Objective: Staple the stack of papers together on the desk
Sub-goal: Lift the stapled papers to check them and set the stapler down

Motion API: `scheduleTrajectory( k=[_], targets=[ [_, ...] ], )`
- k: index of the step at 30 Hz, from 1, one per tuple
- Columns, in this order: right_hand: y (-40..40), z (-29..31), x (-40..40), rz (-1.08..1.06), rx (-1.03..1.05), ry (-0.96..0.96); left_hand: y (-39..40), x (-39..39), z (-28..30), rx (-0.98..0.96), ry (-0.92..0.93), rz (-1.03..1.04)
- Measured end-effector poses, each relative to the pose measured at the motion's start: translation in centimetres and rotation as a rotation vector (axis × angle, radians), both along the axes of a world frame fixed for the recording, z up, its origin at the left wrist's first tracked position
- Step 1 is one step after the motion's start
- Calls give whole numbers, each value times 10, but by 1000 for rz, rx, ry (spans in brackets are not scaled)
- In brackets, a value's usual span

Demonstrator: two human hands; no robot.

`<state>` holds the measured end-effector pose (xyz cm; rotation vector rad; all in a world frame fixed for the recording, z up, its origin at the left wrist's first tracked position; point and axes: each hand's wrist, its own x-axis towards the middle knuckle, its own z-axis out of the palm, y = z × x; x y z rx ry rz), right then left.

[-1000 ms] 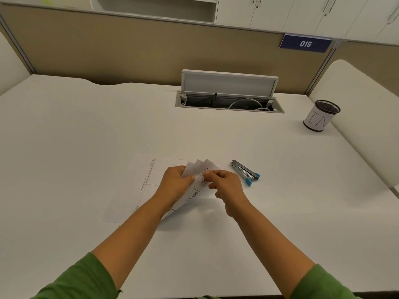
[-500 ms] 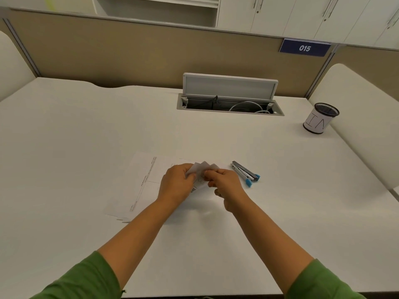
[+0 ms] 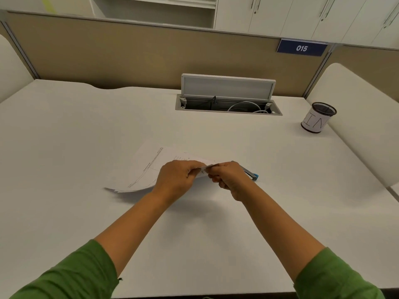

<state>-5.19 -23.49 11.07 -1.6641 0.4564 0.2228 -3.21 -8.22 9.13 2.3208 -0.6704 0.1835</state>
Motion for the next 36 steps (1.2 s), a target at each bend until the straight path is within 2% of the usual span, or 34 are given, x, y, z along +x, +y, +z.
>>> scheduleTrajectory(
  k=[3,8,15,18,24,29,32,36],
  targets=[
    [4,-1,-3,-48,27,-58,0,4,3,-15,-43,-6],
    [21,-14,-10,-216,187,-189,-6,5,2,-123,41,45],
    [35,-18,-7,-400,297,-198,-15,2,-2,-230,121,138],
    [35,-15,-2,-365,262,-177,-14,4,-1,-225,117,155],
    [28,-10,7,-247,61,-143,-13,9,-1,-163,96,169],
    [25,-10,7,-196,3,-136,-12,14,1,-134,94,190],
    [15,-9,2,-193,30,-174,-6,20,4,-190,140,202],
    [-12,-15,-5,-299,50,-205,2,27,14,-330,250,212]
  ],
)
